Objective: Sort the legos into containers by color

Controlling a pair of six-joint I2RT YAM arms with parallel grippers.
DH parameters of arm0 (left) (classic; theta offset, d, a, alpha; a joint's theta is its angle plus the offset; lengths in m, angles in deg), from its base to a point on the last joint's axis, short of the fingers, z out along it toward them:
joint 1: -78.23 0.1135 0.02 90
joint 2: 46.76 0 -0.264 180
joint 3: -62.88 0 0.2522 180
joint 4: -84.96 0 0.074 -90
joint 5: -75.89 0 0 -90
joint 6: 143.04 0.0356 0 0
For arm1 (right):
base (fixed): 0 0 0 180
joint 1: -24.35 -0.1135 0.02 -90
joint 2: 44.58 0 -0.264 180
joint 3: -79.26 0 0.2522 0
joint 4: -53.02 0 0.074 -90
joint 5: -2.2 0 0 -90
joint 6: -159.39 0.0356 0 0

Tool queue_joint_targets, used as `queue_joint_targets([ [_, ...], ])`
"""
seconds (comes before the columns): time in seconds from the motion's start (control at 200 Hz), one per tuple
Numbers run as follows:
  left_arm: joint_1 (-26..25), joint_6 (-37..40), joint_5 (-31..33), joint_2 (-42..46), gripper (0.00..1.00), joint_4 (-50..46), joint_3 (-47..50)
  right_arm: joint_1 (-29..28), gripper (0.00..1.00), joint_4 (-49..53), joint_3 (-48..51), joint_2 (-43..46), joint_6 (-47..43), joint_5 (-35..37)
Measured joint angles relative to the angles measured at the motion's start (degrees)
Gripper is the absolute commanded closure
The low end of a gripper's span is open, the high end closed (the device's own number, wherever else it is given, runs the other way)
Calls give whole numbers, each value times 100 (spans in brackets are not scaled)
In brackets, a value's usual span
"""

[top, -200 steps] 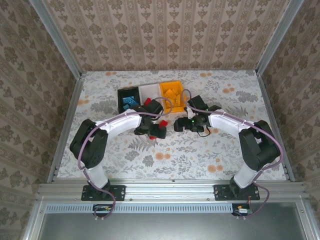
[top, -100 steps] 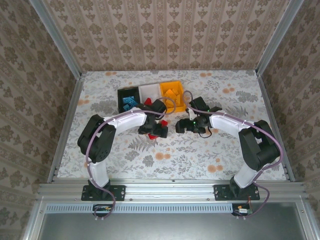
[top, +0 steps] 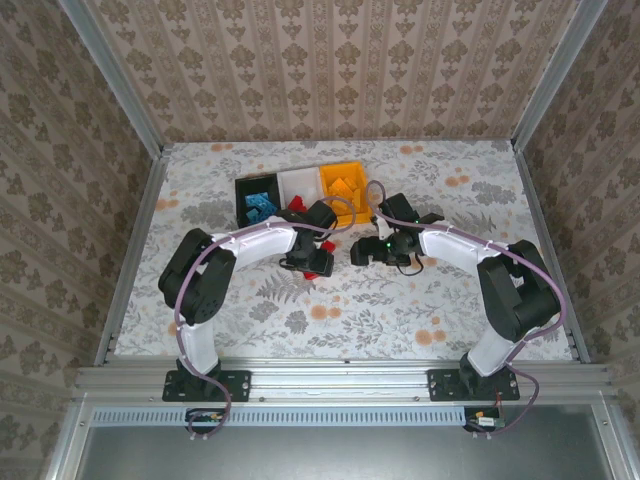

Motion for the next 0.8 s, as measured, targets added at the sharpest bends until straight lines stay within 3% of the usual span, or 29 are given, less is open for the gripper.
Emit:
queue_joint_targets([
  [0.8, 50, 2, 87, 831, 43, -153, 240, 0, 7, 2, 153, 247, 46, -50],
])
